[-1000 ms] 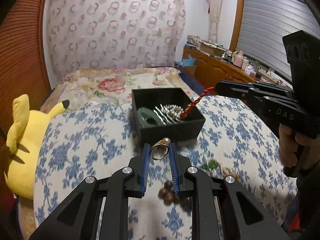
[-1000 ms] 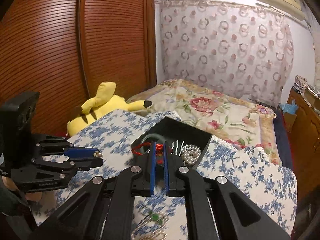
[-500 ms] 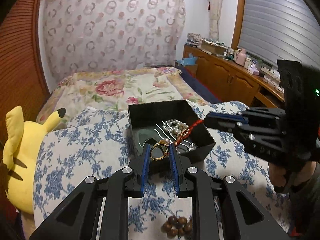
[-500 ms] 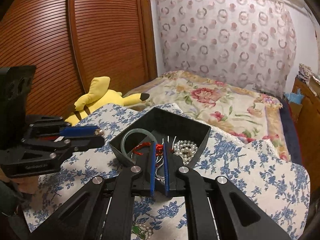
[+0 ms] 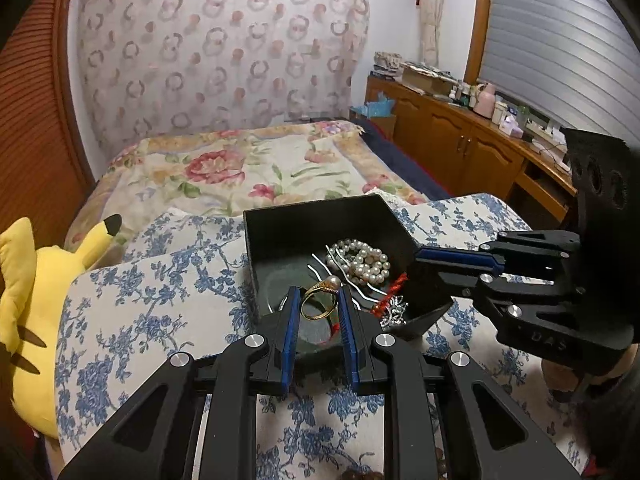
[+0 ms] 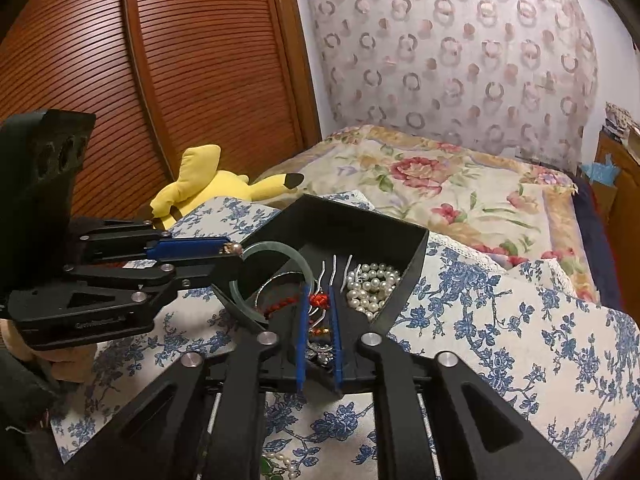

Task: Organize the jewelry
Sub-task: 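Drop gold ring into black box with left tool while right tool drops red cord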

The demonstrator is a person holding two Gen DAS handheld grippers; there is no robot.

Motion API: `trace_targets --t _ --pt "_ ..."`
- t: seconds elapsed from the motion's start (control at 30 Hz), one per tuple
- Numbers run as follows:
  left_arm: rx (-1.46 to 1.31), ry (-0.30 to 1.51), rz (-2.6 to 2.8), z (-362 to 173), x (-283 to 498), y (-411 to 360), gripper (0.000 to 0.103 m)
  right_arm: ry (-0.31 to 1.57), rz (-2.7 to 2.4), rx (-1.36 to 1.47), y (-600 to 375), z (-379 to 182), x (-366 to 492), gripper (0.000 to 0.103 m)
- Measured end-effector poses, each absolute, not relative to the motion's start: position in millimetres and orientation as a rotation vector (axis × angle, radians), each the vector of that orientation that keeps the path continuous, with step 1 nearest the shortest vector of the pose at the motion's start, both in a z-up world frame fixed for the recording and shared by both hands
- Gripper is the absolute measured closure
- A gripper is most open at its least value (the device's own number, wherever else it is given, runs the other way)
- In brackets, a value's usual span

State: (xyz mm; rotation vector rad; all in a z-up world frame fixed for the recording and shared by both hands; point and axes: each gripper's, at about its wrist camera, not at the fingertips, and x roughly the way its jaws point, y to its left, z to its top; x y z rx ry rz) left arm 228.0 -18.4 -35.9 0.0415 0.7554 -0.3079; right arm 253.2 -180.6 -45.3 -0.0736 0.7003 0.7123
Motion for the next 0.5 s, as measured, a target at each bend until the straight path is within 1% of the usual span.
trace_targets --t 0.5 --pt "0.072 0.780 -0.302 -43.6 251.4 -29.0 0.085 0.674 0.674 -0.057 -195.3 -40.8 253.3 0.089"
